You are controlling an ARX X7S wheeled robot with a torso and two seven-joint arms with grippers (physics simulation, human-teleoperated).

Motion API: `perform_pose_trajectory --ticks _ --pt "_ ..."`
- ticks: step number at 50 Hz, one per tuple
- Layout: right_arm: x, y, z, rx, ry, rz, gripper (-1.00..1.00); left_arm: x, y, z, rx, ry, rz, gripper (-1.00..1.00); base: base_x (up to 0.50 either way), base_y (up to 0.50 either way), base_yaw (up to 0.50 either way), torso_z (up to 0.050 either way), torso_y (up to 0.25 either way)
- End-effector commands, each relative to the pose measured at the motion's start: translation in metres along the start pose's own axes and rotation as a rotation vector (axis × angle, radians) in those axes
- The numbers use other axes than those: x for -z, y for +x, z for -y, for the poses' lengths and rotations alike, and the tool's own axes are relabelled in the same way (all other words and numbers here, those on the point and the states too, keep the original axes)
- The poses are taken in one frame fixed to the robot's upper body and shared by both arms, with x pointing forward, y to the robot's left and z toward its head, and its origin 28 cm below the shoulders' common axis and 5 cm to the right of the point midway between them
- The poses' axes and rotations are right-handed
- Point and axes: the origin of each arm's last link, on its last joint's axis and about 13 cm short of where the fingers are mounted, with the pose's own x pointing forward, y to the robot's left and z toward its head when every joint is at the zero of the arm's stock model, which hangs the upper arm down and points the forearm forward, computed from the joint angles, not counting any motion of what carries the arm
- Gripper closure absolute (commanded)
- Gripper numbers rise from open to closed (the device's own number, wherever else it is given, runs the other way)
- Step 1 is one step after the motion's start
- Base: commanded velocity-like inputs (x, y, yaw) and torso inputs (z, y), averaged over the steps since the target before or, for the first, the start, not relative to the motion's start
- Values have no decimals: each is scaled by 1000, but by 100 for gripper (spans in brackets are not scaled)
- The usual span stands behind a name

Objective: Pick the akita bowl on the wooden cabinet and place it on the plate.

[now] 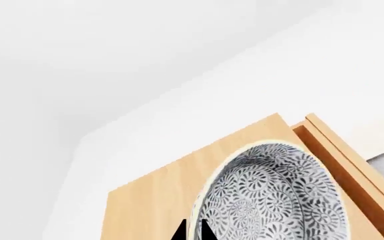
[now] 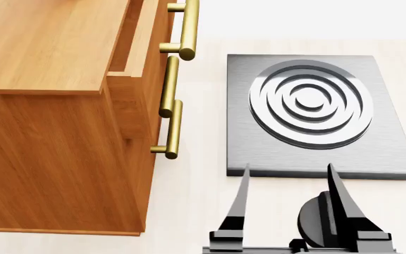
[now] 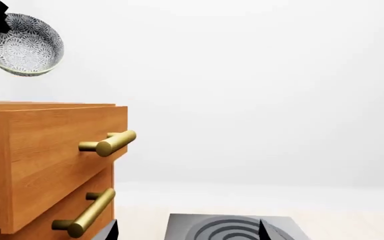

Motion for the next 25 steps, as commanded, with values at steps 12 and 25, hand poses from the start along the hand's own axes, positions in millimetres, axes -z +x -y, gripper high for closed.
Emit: perform_pose_trajectory --ticks 12,25 --pt "-14 -3 1 5 1 45 -100 -46 -30 10 -52 166 230 100 0 0 0 0 0" --pt "-29 -6 2 6 6 87 -100 -62 -65 13 -7 189 378 100 0 0 0 0 0"
